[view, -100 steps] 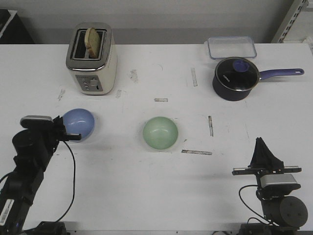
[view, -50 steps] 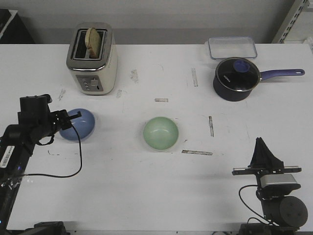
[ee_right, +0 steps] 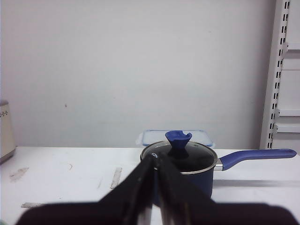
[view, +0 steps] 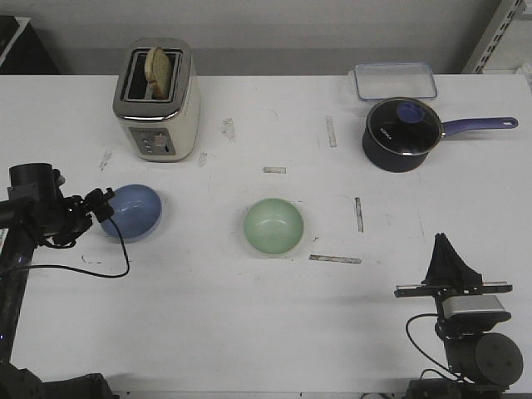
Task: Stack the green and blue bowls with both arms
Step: 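Reach the left gripper forward and grasp the rim of the blue bowl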
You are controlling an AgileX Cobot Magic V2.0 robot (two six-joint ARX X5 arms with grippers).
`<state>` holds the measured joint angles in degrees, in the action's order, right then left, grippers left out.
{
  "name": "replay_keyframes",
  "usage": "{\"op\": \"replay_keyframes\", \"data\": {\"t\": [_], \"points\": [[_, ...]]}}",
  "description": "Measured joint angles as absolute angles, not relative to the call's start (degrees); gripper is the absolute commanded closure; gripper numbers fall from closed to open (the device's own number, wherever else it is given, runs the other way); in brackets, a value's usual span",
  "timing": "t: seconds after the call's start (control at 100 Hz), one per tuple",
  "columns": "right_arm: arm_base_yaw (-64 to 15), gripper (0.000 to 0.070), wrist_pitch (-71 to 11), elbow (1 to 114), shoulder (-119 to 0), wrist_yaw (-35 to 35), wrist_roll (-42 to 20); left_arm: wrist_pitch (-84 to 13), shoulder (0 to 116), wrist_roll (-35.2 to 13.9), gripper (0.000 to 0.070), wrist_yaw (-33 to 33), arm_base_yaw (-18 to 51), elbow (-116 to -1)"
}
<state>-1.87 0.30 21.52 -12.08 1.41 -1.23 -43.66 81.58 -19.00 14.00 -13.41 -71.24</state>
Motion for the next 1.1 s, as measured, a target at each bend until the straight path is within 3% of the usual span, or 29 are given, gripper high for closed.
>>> {"op": "replay_keyframes", "data": {"t": [0.09, 0.58, 0.64, 0.76, 0.82, 0.98, 1.1], "points": [[-1.9, 0.07, 0.3, 21.5, -12.1, 1.4, -1.2, -43.7, 81.7, -18.9, 0.0169, 9.8, -13.8, -71.2], [-1.9, 0.07, 0.3, 21.5, -12.1, 1.4, -1.2, -43.4, 90.2, -17.5, 0.0184, 8.1, -11.6, -71.2], [-1.9, 0.07, 0.3, 21.5, -12.1, 1.4, -1.2, -43.1, 91.5, -17.5, 0.0252, 8.0, -11.3, -71.2], [-1.9, 0.07, 0.3, 21.5, -12.1, 1.4, -1.2, -42.9, 93.6, -17.5, 0.0515, 8.0, -10.8, -71.2], [-1.9, 0.07, 0.3, 21.5, -12.1, 1.4, -1.2, -42.8, 94.1, -17.5, 0.0585, 8.0, -10.7, -71.2], [-1.9, 0.07, 0.3, 21.5, -12.1, 1.4, -1.2, -40.6, 94.1, -17.5, 0.07, 8.0, -10.5, -71.2], [-1.9, 0.07, 0.3, 21.5, -12.1, 1.4, -1.2, -40.8, 94.1, -17.5, 0.07, 7.9, -10.0, -71.2]]}}
